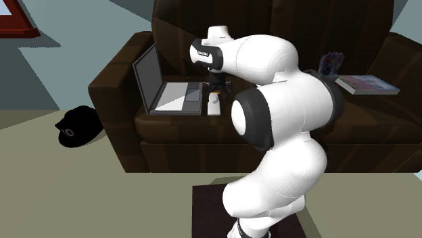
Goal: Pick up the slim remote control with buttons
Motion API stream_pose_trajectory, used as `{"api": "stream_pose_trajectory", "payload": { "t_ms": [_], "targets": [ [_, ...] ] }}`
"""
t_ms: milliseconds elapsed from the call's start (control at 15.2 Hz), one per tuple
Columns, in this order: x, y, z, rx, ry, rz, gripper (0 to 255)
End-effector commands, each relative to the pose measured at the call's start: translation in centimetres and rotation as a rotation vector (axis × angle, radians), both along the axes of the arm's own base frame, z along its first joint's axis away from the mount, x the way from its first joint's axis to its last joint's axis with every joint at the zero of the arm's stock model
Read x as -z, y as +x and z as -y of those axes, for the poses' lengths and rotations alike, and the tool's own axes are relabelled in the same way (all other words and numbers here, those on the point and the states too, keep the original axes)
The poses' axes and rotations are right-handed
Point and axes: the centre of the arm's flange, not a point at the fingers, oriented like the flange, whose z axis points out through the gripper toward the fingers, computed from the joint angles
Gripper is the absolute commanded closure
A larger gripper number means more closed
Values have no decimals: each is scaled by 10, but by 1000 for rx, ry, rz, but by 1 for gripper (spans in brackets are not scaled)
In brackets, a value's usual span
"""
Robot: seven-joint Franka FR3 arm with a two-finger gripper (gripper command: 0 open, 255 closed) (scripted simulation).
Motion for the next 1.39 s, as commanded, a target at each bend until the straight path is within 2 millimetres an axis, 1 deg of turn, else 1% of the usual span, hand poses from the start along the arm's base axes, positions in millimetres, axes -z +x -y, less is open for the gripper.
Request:
{"api": "stream_pose_trajectory", "payload": {
  "t_ms": [0, 66, 132, 528, 594, 726, 792, 1320],
  "targets": [
    [-1, 22, -7, 27, 7, 13, 0],
    [-2, 34, -11, 40, 10, 19, 0],
    [-2, 37, -12, 44, 11, 21, 0],
    [29, 37, -12, 44, 11, 21, 0],
    [38, 37, -12, 44, 11, 21, 0],
    [38, 37, -12, 44, 11, 21, 0],
    [37, 38, -12, 44, 11, 21, 255],
    [38, 37, -12, 44, 11, 21, 255]
  ]
}}
